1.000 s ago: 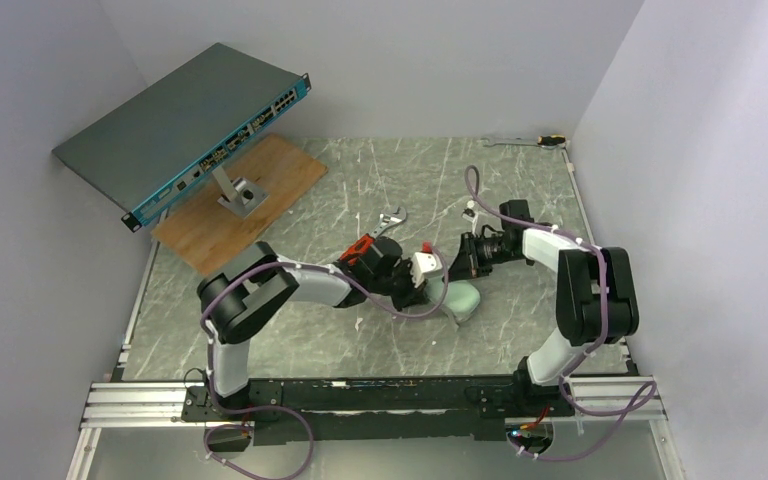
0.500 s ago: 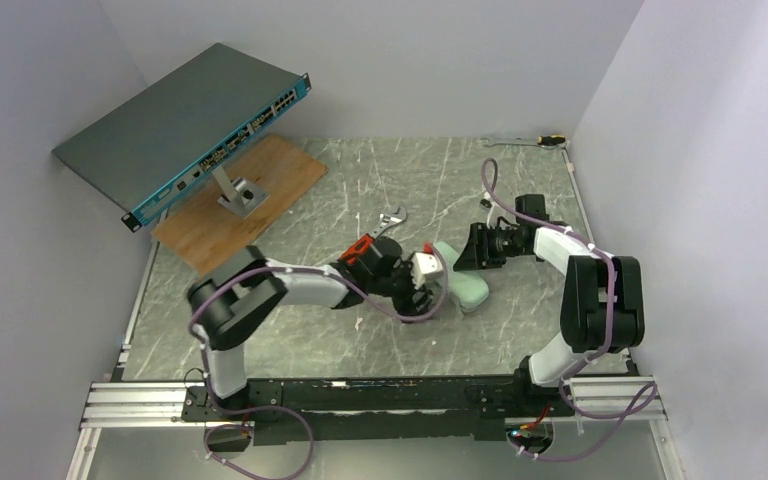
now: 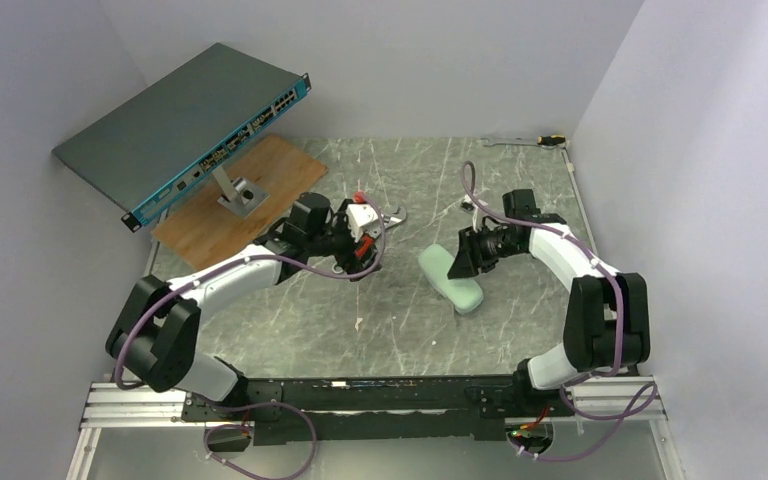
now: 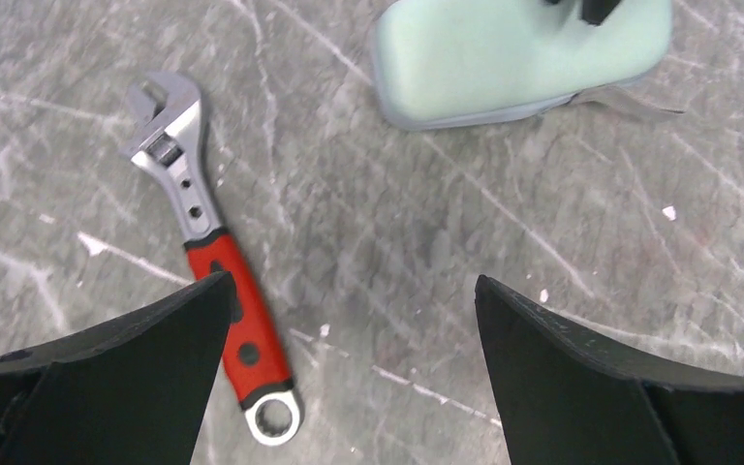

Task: Open the umbrella

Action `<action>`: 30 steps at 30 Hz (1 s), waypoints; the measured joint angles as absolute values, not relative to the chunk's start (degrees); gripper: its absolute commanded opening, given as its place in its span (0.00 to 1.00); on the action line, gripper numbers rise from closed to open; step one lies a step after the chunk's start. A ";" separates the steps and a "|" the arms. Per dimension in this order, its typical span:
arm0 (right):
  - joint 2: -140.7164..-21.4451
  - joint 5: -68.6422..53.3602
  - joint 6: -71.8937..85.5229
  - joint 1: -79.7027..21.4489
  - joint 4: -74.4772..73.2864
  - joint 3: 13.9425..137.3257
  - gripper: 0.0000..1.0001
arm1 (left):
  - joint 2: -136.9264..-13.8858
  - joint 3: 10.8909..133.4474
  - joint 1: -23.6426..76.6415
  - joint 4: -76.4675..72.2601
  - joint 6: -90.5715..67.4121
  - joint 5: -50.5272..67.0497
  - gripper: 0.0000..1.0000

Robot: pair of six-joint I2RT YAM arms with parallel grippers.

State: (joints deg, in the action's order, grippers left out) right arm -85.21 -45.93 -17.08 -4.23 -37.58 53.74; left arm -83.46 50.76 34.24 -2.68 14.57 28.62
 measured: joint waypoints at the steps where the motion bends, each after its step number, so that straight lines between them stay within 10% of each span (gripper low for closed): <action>1: -85.30 -46.37 -17.37 -4.60 -38.24 53.74 0.36 | -83.15 50.76 33.58 -1.89 14.79 28.62 1.00; 13: -90.35 -41.85 -18.11 5.74 -37.89 61.91 0.07 | -76.29 54.48 30.83 12.34 25.56 29.69 1.00; 30: -95.79 -42.89 -23.49 1.28 -43.59 62.70 0.45 | -75.55 58.98 26.44 24.25 35.35 29.17 1.00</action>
State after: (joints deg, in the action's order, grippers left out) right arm -95.79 -42.89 -23.49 1.28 -43.59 62.70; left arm -75.55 58.98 26.44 24.25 35.35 29.17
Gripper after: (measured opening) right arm 0.399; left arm 0.996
